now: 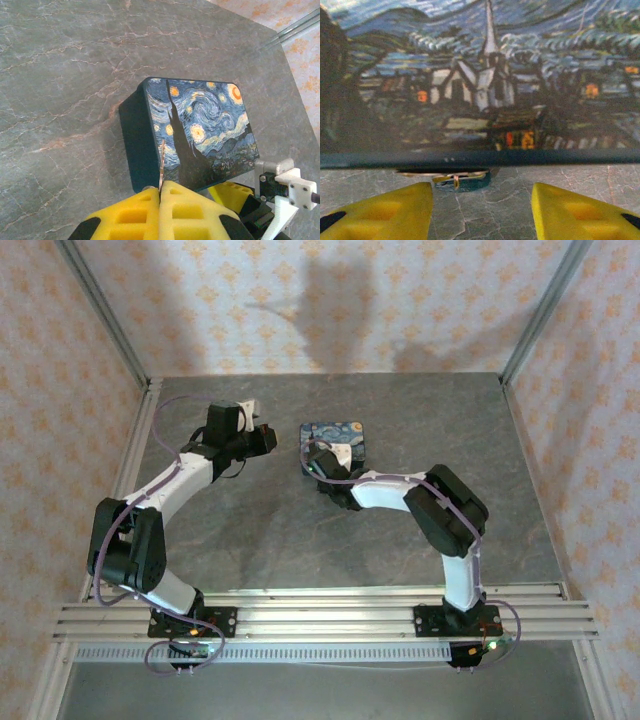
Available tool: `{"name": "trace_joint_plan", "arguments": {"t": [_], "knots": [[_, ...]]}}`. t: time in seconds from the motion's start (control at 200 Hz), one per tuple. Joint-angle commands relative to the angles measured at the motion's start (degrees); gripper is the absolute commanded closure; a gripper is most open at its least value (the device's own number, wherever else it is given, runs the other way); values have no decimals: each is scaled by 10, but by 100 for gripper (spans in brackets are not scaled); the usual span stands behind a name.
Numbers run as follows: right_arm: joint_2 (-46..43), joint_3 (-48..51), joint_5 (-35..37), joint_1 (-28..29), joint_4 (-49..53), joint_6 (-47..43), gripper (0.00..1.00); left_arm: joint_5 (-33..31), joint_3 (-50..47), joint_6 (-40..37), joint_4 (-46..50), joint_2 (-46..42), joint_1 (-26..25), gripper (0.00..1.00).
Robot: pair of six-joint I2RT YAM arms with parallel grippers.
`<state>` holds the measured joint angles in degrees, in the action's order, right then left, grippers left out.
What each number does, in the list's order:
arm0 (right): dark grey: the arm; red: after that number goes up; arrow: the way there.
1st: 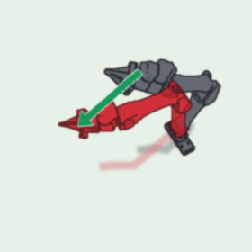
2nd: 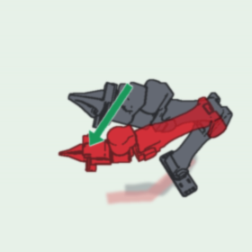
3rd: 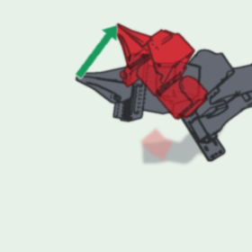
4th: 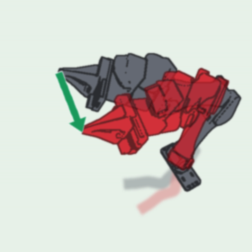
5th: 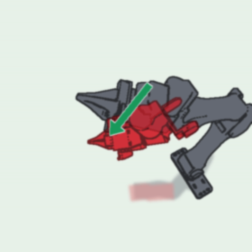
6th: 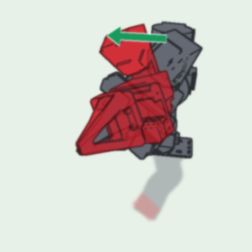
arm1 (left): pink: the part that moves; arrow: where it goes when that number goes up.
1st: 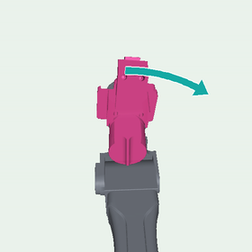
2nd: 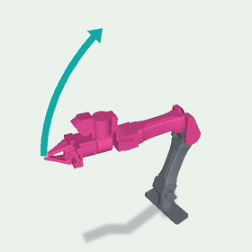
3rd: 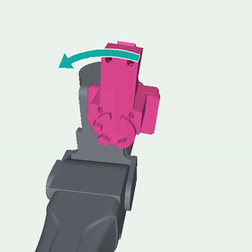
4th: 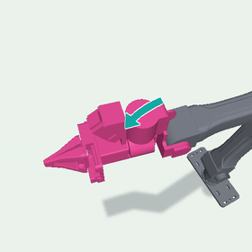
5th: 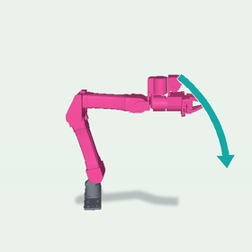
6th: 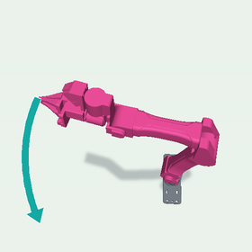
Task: Unlock the padlock with the key
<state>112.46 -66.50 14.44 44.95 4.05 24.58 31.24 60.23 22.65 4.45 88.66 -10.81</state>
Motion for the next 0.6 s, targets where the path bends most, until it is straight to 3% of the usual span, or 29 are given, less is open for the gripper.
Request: {"name": "trace_joint_plan", "arguments": {"t": [0.0,0.49,0.591], "knots": [[12,-14,25,1,-8,-9,45,10,-7,2,-15,-1,4,100],[36,-52,29,1,24,-19,45,13,-26,-2,-14,-7,4,100],[38,-58,28,-1,28,-26,57,15,-30,-3,-12,-12,5,100]]}}
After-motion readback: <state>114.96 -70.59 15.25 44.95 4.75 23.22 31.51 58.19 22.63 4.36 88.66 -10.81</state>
